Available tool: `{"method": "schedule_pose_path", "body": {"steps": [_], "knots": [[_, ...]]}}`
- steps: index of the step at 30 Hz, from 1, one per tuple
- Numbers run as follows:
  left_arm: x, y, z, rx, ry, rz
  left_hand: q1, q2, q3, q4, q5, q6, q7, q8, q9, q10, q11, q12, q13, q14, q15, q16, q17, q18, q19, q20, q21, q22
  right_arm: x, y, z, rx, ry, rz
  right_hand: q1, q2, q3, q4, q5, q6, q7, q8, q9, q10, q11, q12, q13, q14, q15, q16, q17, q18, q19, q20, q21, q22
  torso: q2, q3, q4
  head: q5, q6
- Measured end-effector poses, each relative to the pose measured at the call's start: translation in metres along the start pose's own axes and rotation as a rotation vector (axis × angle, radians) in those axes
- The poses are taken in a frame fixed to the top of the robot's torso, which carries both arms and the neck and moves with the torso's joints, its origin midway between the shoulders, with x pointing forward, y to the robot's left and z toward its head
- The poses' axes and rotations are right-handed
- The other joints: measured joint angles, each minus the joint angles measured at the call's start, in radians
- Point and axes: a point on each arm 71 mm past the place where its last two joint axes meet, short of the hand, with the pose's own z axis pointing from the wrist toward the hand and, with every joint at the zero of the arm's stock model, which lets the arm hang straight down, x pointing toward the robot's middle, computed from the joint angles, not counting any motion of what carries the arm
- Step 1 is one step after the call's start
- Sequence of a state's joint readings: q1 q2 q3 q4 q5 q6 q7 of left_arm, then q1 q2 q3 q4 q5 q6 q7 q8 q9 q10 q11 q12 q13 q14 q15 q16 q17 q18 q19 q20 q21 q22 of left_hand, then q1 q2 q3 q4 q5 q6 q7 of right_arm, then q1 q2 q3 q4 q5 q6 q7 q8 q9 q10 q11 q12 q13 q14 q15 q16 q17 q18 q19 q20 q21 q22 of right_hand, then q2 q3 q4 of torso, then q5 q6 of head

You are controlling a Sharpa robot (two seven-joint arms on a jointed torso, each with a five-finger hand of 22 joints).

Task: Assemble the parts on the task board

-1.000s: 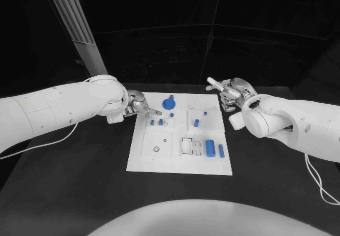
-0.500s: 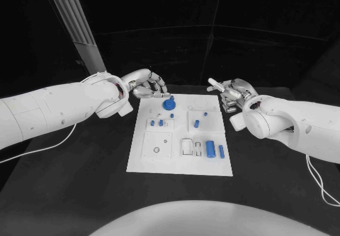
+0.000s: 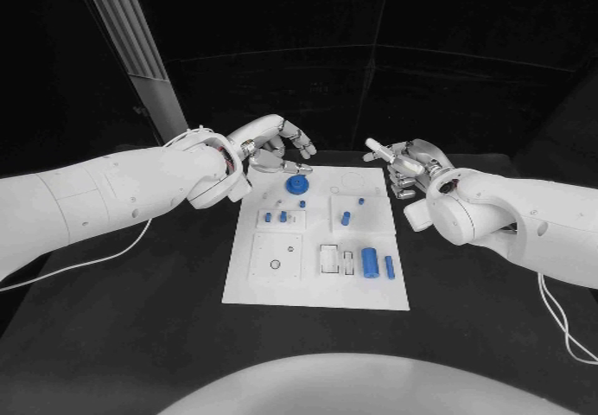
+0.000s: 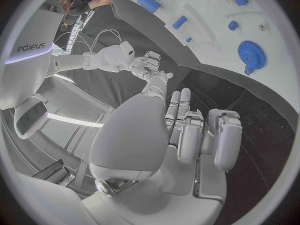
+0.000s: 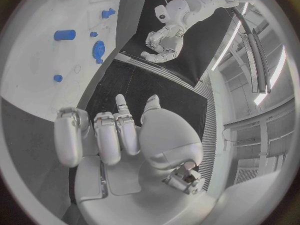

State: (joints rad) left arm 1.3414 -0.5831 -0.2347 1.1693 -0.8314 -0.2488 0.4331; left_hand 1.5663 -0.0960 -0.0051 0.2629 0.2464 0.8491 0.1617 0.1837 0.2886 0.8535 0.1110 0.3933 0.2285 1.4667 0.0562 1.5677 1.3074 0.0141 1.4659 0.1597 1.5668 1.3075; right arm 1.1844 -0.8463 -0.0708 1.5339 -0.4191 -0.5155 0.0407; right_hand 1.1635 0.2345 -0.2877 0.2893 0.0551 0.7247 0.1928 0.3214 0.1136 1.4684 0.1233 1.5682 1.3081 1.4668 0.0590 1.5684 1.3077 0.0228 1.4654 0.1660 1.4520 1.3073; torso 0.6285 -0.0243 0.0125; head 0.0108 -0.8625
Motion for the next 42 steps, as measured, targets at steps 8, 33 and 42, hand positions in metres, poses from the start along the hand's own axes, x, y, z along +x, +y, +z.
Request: {"method": "schedule_pose_path", "body": {"steps": [8,33,42], "knots": [[0.016,-0.002,0.010,0.054,0.085,0.191,0.107,0.007,0.084,0.016,-0.052,0.068,-0.033,-0.048,-0.074,0.069,-0.002,-0.070,-0.125,-0.001,-0.010,0.000,0.000,0.000,0.000,-0.008,0.000,0.000,-0.001,0.002,0.000,-0.028,-0.001,-0.019,0.000,0.000,-0.005,-0.001,0.000,0.000,0.000,0.004,0.000,0.000,0.000,0.000,0.000,0.000,0.000,0.000,0.000,0.000,0.000,0.000,0.007,0.000,0.001,0.0000,0.0001,-0.001,0.002],[0.050,0.018,0.009,0.040,0.249,0.552,0.147,0.001,0.131,0.020,-0.184,0.093,-0.015,-0.094,-0.136,0.076,-0.009,-0.135,-0.166,-0.001,-0.017,0.000,0.000,0.000,0.000,-0.015,0.000,0.000,-0.001,0.008,0.001,-0.122,0.000,-0.109,0.000,0.000,-0.006,0.000,0.000,0.000,0.000,0.004,0.001,0.000,0.000,0.000,0.000,0.000,0.000,0.000,0.000,0.000,0.000,0.000,0.007,0.000,-0.001,-0.0002,0.0020,0.004,0.005],[0.056,0.019,0.017,0.027,0.259,0.578,0.157,0.012,0.144,0.021,-0.184,0.093,-0.015,-0.098,-0.143,0.072,-0.013,-0.145,-0.166,-0.001,-0.017,0.000,0.000,0.000,0.000,-0.015,0.000,0.000,0.002,0.009,0.002,-0.127,0.006,-0.112,0.000,0.000,-0.006,0.000,0.000,0.000,0.000,0.004,0.001,0.000,0.000,0.000,0.000,0.000,0.000,0.000,0.000,0.000,0.000,0.000,0.007,0.000,0.000,-0.0001,0.0007,0.009,0.003]]}}
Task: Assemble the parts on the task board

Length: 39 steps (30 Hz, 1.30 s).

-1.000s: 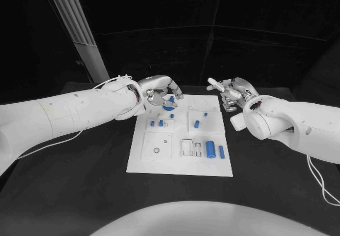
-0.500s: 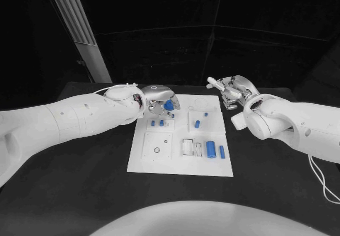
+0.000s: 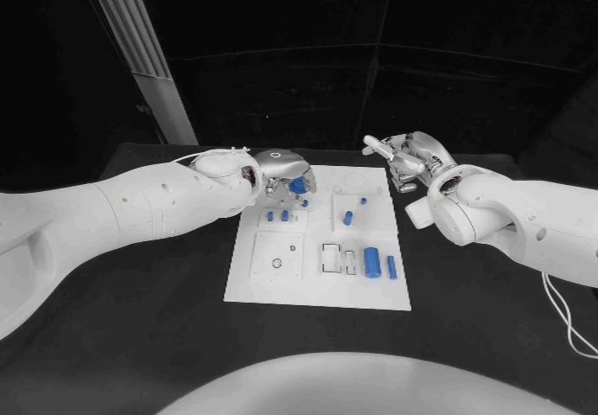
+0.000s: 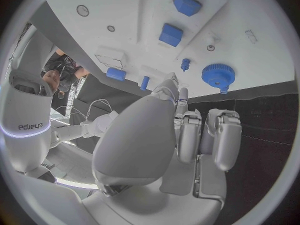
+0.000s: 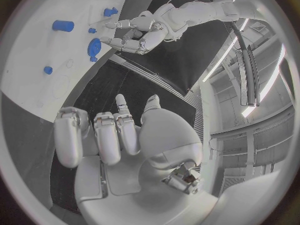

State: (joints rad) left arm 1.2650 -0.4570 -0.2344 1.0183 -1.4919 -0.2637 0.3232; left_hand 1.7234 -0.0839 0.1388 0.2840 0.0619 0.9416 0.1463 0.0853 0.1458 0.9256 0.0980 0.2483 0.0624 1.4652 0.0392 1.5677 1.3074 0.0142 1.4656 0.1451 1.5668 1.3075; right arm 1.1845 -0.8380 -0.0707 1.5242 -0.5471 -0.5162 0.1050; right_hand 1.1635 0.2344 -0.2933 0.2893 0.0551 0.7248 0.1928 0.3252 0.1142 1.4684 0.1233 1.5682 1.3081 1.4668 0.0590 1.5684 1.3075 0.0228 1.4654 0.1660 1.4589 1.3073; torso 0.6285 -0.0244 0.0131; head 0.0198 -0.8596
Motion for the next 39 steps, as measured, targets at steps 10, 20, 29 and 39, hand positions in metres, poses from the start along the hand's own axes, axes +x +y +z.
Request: {"method": "schedule_pose_path", "body": {"steps": [10,20,29,39], "knots": [[0.004,0.003,0.006,-0.030,0.032,0.004,0.009,0.009,0.012,-0.001,0.000,0.000,0.000,-0.004,-0.008,-0.005,-0.005,-0.012,0.000,0.000,0.000,0.000,0.000,0.000,0.000,0.000,0.000,0.000,0.001,0.000,0.000,0.000,0.002,-0.001,0.000,0.000,0.000,0.000,0.000,0.000,0.000,0.003,0.000,0.000,0.000,0.000,0.000,0.000,0.000,0.000,0.000,0.000,0.000,0.000,0.000,0.000,0.000,0.0001,-0.0002,-0.001,-0.005],[0.010,0.006,0.007,-0.059,0.076,-0.006,0.014,0.006,0.021,-0.004,0.000,0.000,0.000,-0.007,-0.010,-0.007,-0.007,-0.012,0.000,0.000,0.000,0.000,0.000,0.000,0.000,0.000,0.000,0.000,0.002,0.001,0.000,0.001,0.005,-0.001,0.000,0.000,0.000,0.000,0.000,0.000,0.000,0.004,0.000,0.000,0.000,0.000,0.000,0.000,0.000,0.000,0.000,0.000,0.000,0.000,0.000,0.000,0.000,0.0001,0.0001,-0.001,-0.008],[0.018,0.006,0.009,-0.065,0.103,-0.007,0.017,0.009,0.021,-0.004,0.000,0.004,-0.004,-0.007,-0.011,-0.007,-0.007,-0.012,0.000,0.000,0.000,0.000,0.000,0.000,0.000,0.000,0.000,0.000,0.002,0.001,0.000,0.002,0.005,-0.001,0.000,0.000,0.000,0.000,0.000,0.000,0.000,0.004,0.001,0.000,0.000,0.000,0.000,0.000,0.000,0.000,0.000,0.000,0.000,0.000,0.000,0.000,-0.001,0.0000,0.0009,-0.004,-0.009],[0.019,0.007,0.010,-0.069,0.109,0.014,0.017,0.009,0.025,0.000,0.000,0.004,-0.004,-0.007,-0.014,-0.007,-0.007,-0.016,0.000,0.000,0.000,0.000,0.000,0.000,0.000,0.000,0.000,0.000,0.002,0.001,0.000,0.005,0.006,-0.001,0.000,0.000,0.000,0.000,0.000,0.000,0.000,0.004,0.000,0.000,0.000,0.000,0.000,0.000,0.000,0.000,0.000,0.000,0.000,0.000,0.000,0.000,-0.001,-0.0001,0.0011,-0.005,-0.011]]}}
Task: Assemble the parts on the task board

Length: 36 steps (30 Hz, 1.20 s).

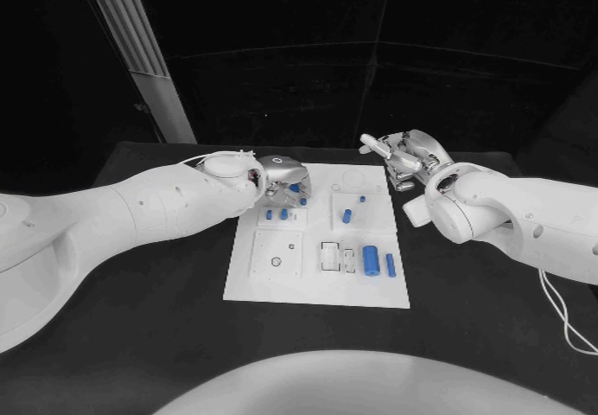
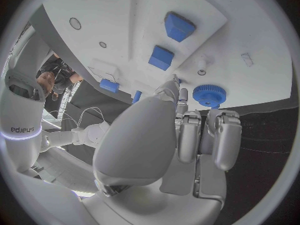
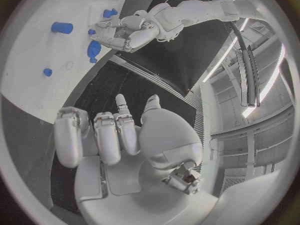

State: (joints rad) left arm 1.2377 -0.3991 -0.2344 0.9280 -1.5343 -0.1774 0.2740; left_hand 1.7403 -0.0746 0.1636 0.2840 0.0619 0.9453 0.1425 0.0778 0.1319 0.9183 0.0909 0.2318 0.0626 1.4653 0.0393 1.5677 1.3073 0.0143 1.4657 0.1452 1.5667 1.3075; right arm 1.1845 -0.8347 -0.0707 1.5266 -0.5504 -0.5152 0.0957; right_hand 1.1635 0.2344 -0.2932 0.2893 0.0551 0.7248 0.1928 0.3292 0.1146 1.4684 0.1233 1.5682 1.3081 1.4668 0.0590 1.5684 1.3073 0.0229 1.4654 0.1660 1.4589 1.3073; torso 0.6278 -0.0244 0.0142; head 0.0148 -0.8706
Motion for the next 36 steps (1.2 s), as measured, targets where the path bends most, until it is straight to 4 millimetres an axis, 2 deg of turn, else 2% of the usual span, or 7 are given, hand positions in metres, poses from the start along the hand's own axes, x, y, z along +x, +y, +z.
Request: {"method": "schedule_pose_path", "body": {"steps": [10,16,36], "knots": [[0.000,-0.004,0.005,0.003,0.002,0.008,0.004,0.004,0.012,0.001,0.000,0.000,0.000,-0.004,-0.003,-0.004,0.004,-0.004,0.000,0.000,0.000,0.000,0.000,0.000,0.000,0.000,0.000,0.000,0.001,0.000,0.000,0.002,0.002,0.001,0.004,0.004,0.000,0.000,0.000,0.000,0.000,0.004,0.000,0.000,0.000,0.000,0.000,0.000,0.000,0.000,0.000,0.000,0.000,0.000,0.000,0.000,0.001,-0.0002,-0.0001,0.001,-0.002],[0.001,-0.005,0.007,-0.012,0.012,0.008,0.016,0.016,0.033,-0.003,0.000,0.004,0.004,-0.004,-0.007,-0.004,0.004,-0.004,0.000,0.000,0.000,0.000,0.000,0.000,0.000,0.000,0.000,0.000,0.002,0.001,0.000,0.002,0.004,0.001,0.004,0.004,0.000,0.000,0.000,0.000,0.000,0.004,0.001,0.000,0.000,0.000,0.000,0.000,0.000,0.000,0.000,0.000,0.000,0.000,0.000,0.000,0.001,0.0001,-0.0006,0.001,-0.002],[0.002,-0.006,0.011,-0.032,0.037,0.003,0.020,0.011,0.059,-0.001,0.000,0.018,0.011,-0.004,-0.011,0.020,0.009,-0.004,0.000,0.000,0.000,0.000,0.000,0.000,0.000,0.000,0.000,0.000,0.002,0.001,0.000,0.004,0.007,0.001,0.004,0.004,0.000,0.000,0.000,0.000,0.000,0.004,0.001,0.000,0.000,0.000,0.000,0.000,0.000,0.000,0.000,0.000,0.000,0.000,0.000,0.000,0.000,0.0002,-0.0006,-0.002,-0.002]]}}
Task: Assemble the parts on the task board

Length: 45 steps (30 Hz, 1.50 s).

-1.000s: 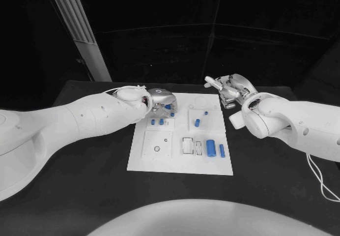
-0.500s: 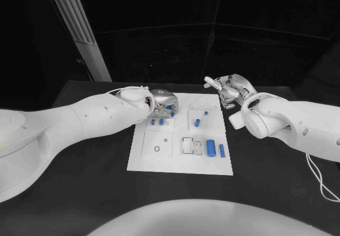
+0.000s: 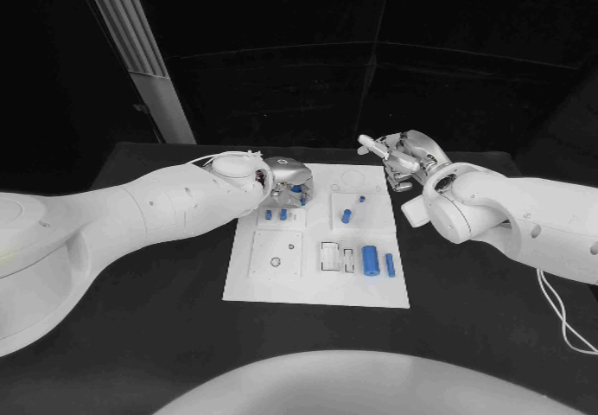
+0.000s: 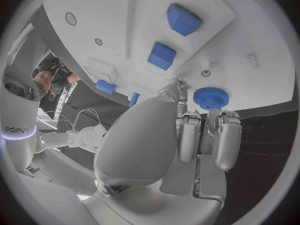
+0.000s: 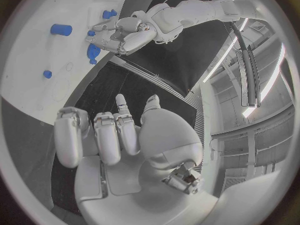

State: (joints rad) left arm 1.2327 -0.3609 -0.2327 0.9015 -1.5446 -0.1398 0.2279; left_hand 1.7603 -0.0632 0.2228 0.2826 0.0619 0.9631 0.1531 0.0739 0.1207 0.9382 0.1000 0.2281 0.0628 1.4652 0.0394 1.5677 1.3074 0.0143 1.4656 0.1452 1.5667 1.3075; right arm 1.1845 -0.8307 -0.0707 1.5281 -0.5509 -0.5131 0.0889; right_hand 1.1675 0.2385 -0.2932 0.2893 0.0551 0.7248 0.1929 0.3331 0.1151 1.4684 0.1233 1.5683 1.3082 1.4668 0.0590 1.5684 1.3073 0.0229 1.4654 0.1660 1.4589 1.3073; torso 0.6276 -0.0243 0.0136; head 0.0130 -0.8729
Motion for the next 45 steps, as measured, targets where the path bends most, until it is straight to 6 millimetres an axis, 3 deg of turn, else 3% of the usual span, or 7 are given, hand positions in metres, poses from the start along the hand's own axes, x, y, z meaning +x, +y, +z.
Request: {"method": "schedule_pose_path", "body": {"steps": [11,29,45], "knots": [[-0.0006,0.0000,0.0011,-0.002,0.004,-0.001,0.000,0.000,0.008,0.003,0.000,0.011,-0.003,0.000,-0.001,0.014,0.000,0.000,0.000,0.000,0.000,0.000,0.000,0.000,0.000,0.000,0.000,0.000,0.0006,0.0001,0.0003,0.001,0.003,0.000,0.000,0.000,0.000,0.000,0.000,0.000,0.000,0.000,0.000,0.000,0.000,0.000,0.000,0.000,0.000,0.000,0.000,0.000,0.000,0.000,0.000,0.000,0.000,0.0000,0.0005,0.001,0.000],[-0.0013,0.0013,0.0014,-0.006,0.007,-0.002,-0.001,-0.002,0.044,-0.003,-0.001,0.127,-0.016,0.039,0.006,0.155,-0.013,0.006,-0.002,0.000,0.000,0.000,0.000,0.000,0.000,0.000,0.000,0.000,0.0014,0.0002,0.0005,0.003,0.006,0.001,0.005,0.005,0.000,0.000,0.000,0.000,0.000,0.004,0.000,0.000,0.000,0.000,0.000,0.000,0.000,0.000,0.001,0.000,0.000,0.000,0.000,0.000,0.000,-0.0003,0.0005,0.001,0.000],[0.0000,0.0063,-0.0049,0.009,-0.047,0.011,-0.006,-0.010,0.052,0.000,-0.004,0.136,-0.018,0.039,0.009,0.172,-0.015,0.001,-0.003,0.000,0.000,0.000,0.000,0.000,0.000,0.000,0.000,0.000,0.0011,-0.0001,0.0006,0.004,0.006,0.000,0.005,0.005,0.000,0.000,0.000,0.000,0.000,0.004,0.000,0.000,0.000,0.000,0.000,0.000,0.000,0.000,0.000,0.000,0.000,0.000,0.000,0.000,0.000,-0.0004,0.0012,0.000,0.000]]}}
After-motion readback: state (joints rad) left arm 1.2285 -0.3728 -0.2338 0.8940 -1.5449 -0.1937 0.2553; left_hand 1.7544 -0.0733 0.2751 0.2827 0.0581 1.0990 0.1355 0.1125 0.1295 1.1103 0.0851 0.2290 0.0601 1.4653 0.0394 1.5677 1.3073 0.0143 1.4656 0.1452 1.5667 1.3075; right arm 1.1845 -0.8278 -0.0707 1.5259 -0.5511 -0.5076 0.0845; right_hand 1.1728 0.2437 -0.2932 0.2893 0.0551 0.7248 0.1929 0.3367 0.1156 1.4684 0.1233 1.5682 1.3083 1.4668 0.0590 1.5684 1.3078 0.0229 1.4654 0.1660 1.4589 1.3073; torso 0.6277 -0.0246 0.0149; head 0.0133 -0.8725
